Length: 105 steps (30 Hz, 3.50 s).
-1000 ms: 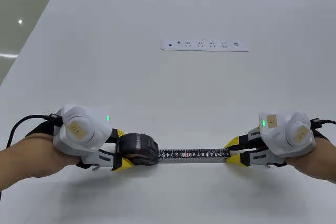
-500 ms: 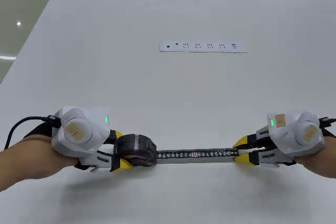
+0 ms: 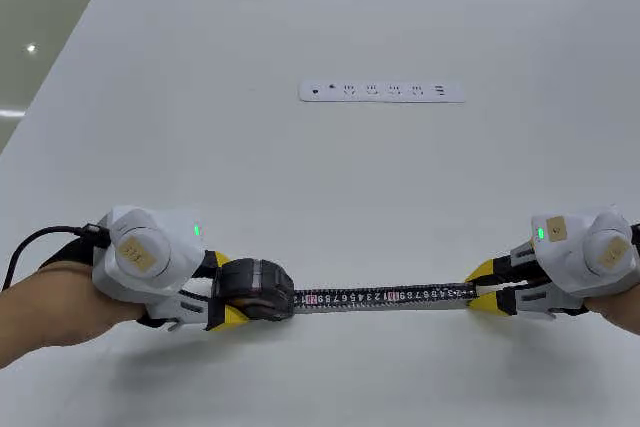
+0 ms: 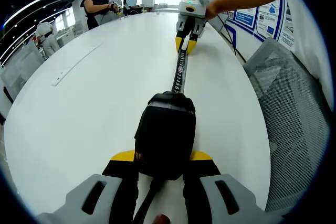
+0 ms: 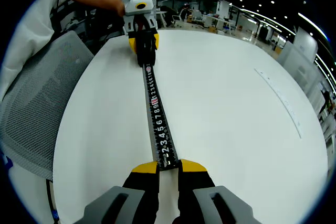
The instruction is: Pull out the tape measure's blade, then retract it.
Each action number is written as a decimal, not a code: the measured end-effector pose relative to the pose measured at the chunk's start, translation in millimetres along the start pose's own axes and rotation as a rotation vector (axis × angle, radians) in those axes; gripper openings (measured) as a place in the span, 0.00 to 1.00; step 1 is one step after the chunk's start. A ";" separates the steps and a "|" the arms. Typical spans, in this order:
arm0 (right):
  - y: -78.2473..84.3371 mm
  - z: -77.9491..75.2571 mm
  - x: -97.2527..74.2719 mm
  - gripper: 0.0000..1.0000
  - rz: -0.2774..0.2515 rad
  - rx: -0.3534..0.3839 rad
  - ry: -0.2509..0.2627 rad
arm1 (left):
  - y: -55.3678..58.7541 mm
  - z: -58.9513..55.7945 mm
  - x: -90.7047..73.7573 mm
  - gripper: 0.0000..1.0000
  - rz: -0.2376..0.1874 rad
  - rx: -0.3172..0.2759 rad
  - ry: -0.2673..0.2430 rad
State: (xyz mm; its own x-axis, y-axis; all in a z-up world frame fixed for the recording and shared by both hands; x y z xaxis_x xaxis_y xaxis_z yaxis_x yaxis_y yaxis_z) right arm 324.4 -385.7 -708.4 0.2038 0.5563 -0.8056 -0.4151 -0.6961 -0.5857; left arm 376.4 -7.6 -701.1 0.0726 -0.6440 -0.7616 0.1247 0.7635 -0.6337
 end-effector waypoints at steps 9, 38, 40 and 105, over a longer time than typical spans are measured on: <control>6.4 -2.1 -6.6 0.09 0.012 0.006 0.010 | 0.1 -0.2 0.1 0.27 0.001 0.001 -0.001; 6.0 -1.4 -9.0 0.13 0.046 0.036 0.002 | -1.8 -0.7 0.7 0.29 0.011 -0.012 -0.020; 5.8 -0.5 -10.1 0.15 0.041 0.039 0.001 | -2.7 -1.1 0.9 0.30 0.009 -0.037 -0.022; 2.4 87.1 -50.7 0.67 -0.287 0.429 0.277 | 30.8 -103.8 -79.8 0.62 -0.160 -0.451 -0.410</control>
State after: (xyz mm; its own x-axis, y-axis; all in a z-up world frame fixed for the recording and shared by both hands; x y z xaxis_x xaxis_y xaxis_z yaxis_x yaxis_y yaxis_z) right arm 235.8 -376.0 -661.2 0.5613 0.5163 -0.6468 -0.6192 -0.2566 -0.7421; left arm 271.7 72.4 -674.0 0.4720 -0.6500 -0.5955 -0.2577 0.5443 -0.7983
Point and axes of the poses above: the centre of the closed fingertips' face, and the gripper's own axes: x roughly forward along the fingers, z roughly to its left, y roughly out of its underside, the point moved 10 cm from there along -x, roughly backward along the fingers, and after that the axes turned 11 degrees about x, right-handed, at the moved point
